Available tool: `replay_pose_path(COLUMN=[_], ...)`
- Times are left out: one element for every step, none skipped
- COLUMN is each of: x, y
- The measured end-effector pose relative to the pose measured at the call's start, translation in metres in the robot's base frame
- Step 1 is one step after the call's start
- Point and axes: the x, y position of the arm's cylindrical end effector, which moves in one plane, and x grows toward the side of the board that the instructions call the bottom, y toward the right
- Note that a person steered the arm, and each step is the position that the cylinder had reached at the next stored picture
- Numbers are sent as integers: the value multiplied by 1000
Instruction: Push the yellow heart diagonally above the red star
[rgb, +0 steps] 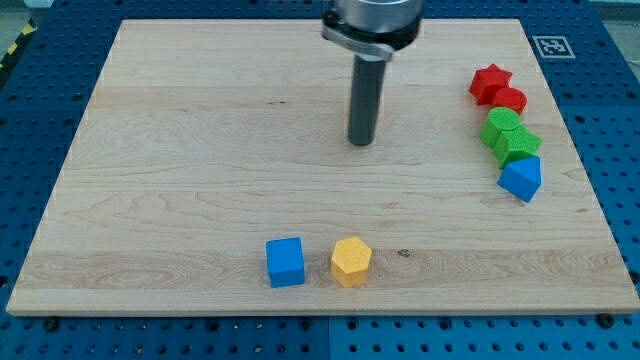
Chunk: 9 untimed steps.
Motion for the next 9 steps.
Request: replay_pose_path(x=[-45,-90,-80,-47,-37,-62,-88,-76,-81], y=[-5,-3,-5,-4,24,51,53,19,-42])
